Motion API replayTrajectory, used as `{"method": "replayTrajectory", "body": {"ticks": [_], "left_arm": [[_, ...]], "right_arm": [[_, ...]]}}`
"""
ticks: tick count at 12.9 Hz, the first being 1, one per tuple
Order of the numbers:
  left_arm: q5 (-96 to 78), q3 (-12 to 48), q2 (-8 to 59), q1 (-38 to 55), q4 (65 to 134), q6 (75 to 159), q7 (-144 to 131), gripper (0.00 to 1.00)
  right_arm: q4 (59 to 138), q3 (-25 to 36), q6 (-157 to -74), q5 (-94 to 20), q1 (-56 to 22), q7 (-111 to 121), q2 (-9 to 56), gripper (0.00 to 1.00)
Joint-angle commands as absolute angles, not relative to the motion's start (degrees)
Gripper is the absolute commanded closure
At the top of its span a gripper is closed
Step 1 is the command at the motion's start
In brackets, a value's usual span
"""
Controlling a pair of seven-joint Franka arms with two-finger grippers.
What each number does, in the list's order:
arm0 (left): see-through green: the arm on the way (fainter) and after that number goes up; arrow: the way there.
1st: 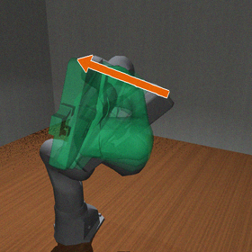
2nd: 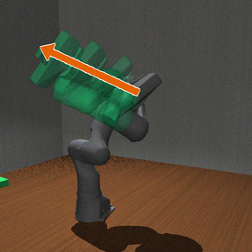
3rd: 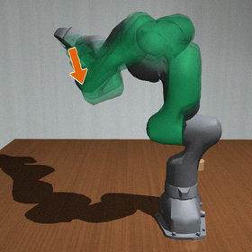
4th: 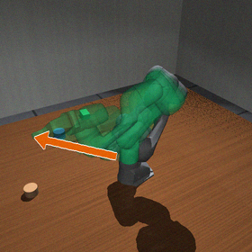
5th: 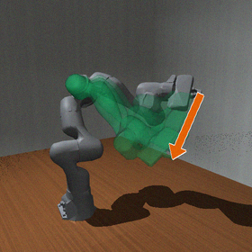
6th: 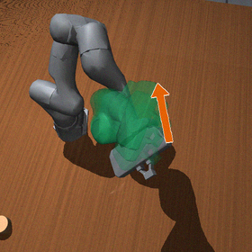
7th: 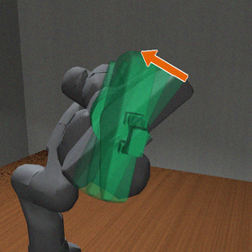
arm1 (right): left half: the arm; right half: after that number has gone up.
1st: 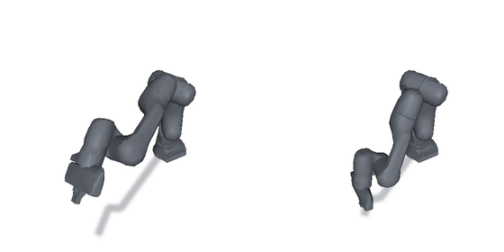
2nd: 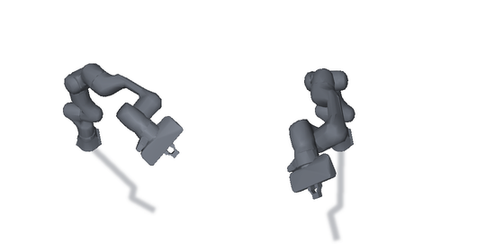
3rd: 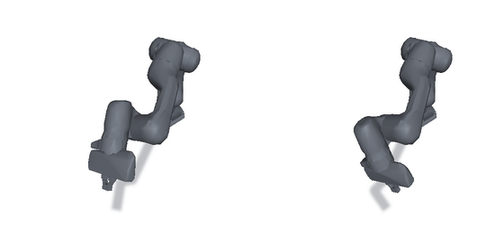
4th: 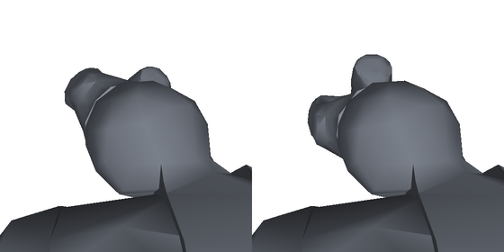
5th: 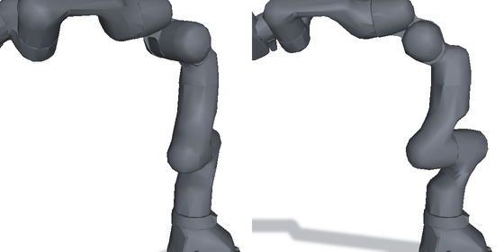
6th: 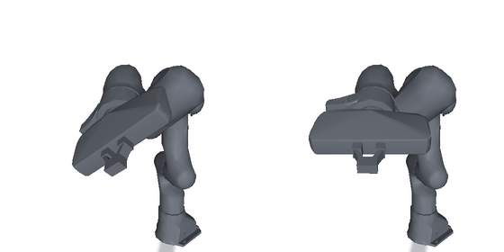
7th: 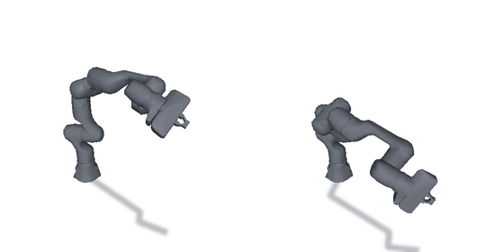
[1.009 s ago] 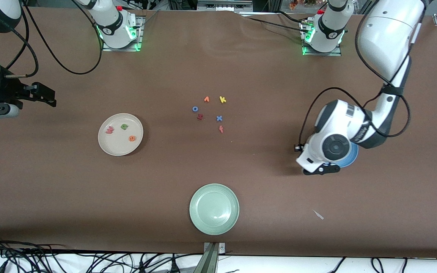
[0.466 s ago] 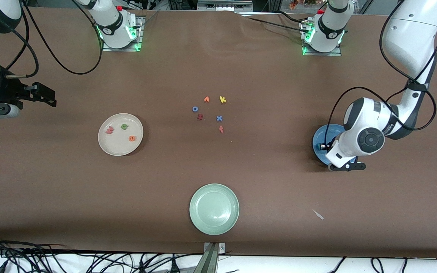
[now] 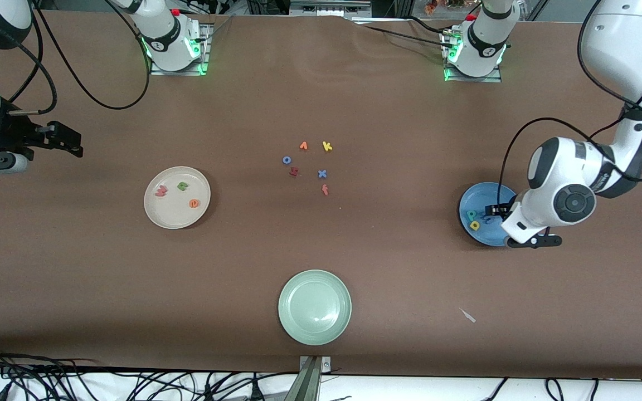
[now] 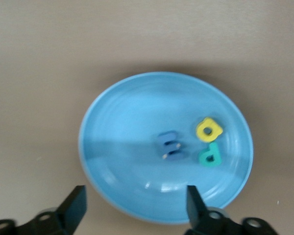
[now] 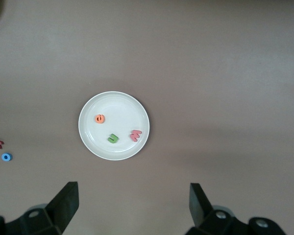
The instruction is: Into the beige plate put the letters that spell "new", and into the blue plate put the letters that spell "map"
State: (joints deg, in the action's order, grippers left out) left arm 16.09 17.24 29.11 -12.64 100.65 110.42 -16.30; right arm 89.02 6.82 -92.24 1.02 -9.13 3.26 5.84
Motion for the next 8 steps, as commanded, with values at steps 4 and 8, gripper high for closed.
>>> {"method": "replayTrajectory", "body": {"ticks": [4, 8], "left_arm": [[9.68, 17.58, 28.39, -13.45, 84.67, 89.42, -14.33, 0.00], [3.71, 15.31, 24.38, -14.60, 79.01, 81.21, -14.06, 0.00]], "right_arm": [[87.63, 6.68, -91.05, 1.58, -8.79, 3.78, 6.42, 0.00], [87.63, 6.68, -91.14, 1.50, -8.79, 3.78, 6.42, 0.00]]}}
